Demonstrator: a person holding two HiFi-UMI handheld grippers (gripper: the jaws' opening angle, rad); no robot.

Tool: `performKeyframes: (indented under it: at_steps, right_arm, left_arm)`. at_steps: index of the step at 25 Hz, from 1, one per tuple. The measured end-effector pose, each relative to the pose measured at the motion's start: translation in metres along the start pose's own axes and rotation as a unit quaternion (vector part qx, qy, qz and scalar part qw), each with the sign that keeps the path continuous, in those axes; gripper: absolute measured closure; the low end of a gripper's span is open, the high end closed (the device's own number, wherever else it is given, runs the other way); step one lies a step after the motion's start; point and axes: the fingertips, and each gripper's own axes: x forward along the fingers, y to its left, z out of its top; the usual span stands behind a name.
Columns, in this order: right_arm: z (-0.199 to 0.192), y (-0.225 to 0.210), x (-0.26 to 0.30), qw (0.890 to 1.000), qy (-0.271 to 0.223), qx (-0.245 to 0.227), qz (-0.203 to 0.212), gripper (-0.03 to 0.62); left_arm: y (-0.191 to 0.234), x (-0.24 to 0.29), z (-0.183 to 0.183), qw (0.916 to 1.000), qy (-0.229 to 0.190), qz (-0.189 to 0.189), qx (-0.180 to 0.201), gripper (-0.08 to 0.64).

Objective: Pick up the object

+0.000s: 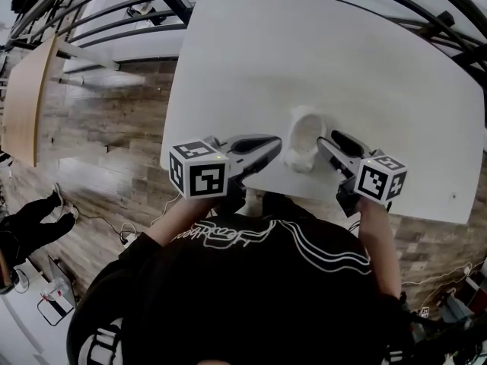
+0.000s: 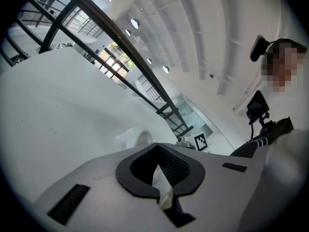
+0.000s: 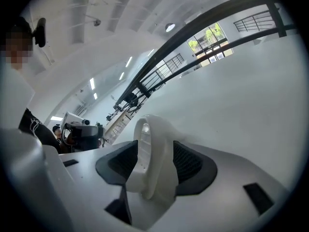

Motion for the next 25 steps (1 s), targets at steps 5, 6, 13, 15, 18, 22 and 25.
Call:
performKeyframes:
  at_steps: [5,6,13,15,18,22,25]
  right_arm:
    - [-0.002,-0.002,0.011,1.000,0.026,0.003,0.008,0.405]
    - [-0.001,-0.001,0.013,1.000,0.029,0.005,0.008,0.405]
    - [-0.008,0.000,0.023,0.999,0.046,0.019,0.015,0.405]
    - [-0.007,-0.001,0.026,0.998,0.048,0.028,0.020,0.405]
    - [-0.006,-0.002,0.029,0.997,0.052,0.042,0.032,0.405]
    - [-0.009,-0.001,0.031,0.997,0.059,0.040,0.035,0.406]
    - [-0.010,0.000,0.033,0.996,0.068,0.041,0.033,0.407]
  left_arm:
    - [0.005,0.002,0.002,1.0000,0.001,0.003,-0.004,0.554]
    - [0.005,0.001,0.004,1.0000,0.000,0.003,-0.005,0.554]
    - [0.005,-0.001,0.004,1.0000,-0.005,-0.002,-0.006,0.554]
    - [0.009,0.000,0.005,1.0000,-0.004,0.001,-0.006,0.554]
    - [0.012,0.003,0.003,1.0000,-0.004,0.003,-0.008,0.554]
    - [0.012,0.003,0.001,0.9999,-0.006,0.004,-0.012,0.554]
    - [0.012,0.001,0.003,0.9999,-0.009,0.003,-0.012,0.554]
